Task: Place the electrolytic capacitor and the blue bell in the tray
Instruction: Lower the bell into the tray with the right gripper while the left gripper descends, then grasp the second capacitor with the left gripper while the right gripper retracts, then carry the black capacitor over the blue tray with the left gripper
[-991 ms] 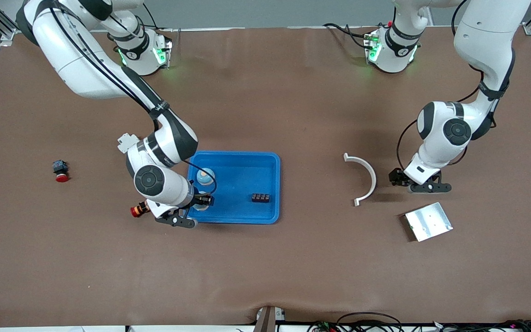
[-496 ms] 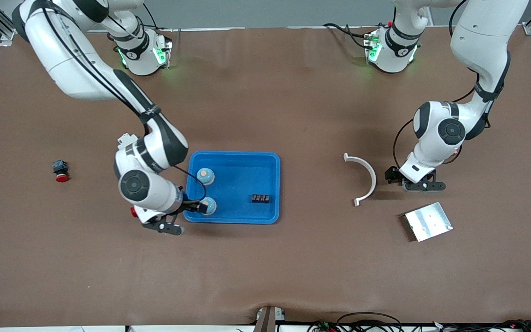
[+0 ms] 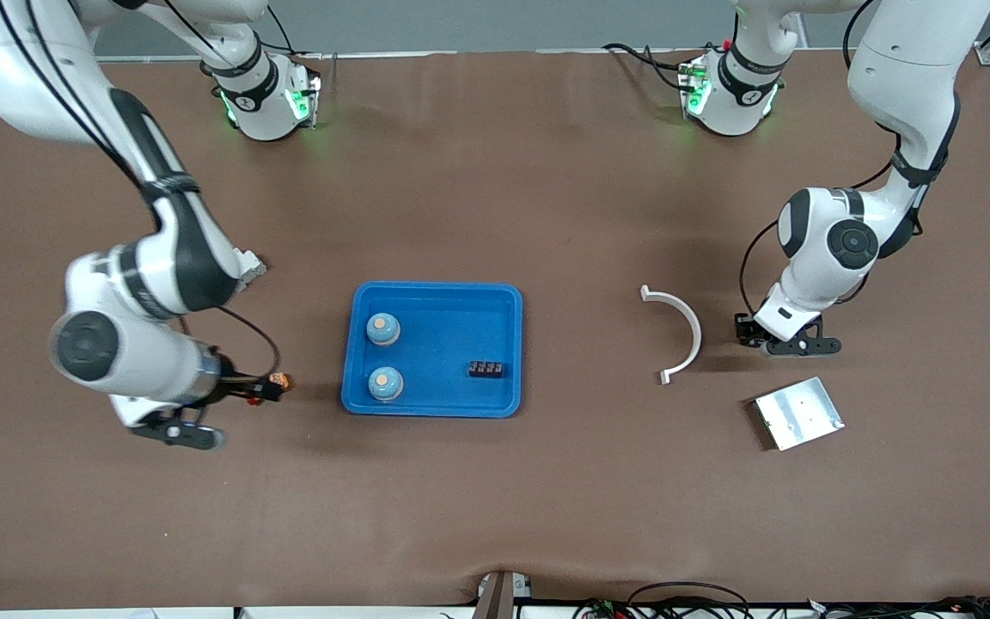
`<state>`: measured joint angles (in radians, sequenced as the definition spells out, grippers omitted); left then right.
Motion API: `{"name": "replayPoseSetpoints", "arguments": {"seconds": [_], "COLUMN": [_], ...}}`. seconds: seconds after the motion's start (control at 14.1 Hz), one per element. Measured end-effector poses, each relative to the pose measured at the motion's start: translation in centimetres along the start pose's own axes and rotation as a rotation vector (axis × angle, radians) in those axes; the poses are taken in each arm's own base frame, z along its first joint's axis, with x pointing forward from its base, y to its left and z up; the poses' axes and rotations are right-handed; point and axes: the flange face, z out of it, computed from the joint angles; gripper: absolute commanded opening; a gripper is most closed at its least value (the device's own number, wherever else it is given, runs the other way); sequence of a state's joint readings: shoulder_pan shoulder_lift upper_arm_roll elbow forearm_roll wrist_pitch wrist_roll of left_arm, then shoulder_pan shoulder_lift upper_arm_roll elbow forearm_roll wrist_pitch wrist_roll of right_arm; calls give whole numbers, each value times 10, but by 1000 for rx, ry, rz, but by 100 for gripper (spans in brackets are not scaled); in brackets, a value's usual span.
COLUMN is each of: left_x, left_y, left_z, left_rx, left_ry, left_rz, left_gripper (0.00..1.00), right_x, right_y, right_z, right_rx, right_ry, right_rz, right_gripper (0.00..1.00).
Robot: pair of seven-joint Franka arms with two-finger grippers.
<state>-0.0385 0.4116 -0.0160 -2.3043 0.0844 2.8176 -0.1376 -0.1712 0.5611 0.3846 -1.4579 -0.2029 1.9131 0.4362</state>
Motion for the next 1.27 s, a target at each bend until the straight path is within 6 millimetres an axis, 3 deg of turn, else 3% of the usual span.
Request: {"name": "replayPoseSetpoints", "arguments": {"seconds": [0.28,0.42,0.64,0.78,1.06,1.27], "left_x": [1,3,8,14,35,44], "left_y": [-9,-11,-7,8,65,142], "left_z": [-3,-9,-24,-37,-82,-125], "left_rx": [2,3,1,-4,-50,-83], "left_ry": [2,3,-7,-42,-32,-61], "left_rz": [-17,-43,-205,-324,-542,-717], "left_gripper": [0,0,0,0,0,0], "right_x": [-8,-22,-49,-57,-53,-53], "right_y": [85,119,137,146,184,172], "right_z": [-88,-129,-188,-217,-220,-219], "right_rx": [-43,-69,-100,-102,-92,-91], "right_ry": [36,35,-13,-17,-25,-26], "right_rz": [-46,-68,-47,-34,-70,-102], "right_gripper": [100,100,100,100,100,100]}}
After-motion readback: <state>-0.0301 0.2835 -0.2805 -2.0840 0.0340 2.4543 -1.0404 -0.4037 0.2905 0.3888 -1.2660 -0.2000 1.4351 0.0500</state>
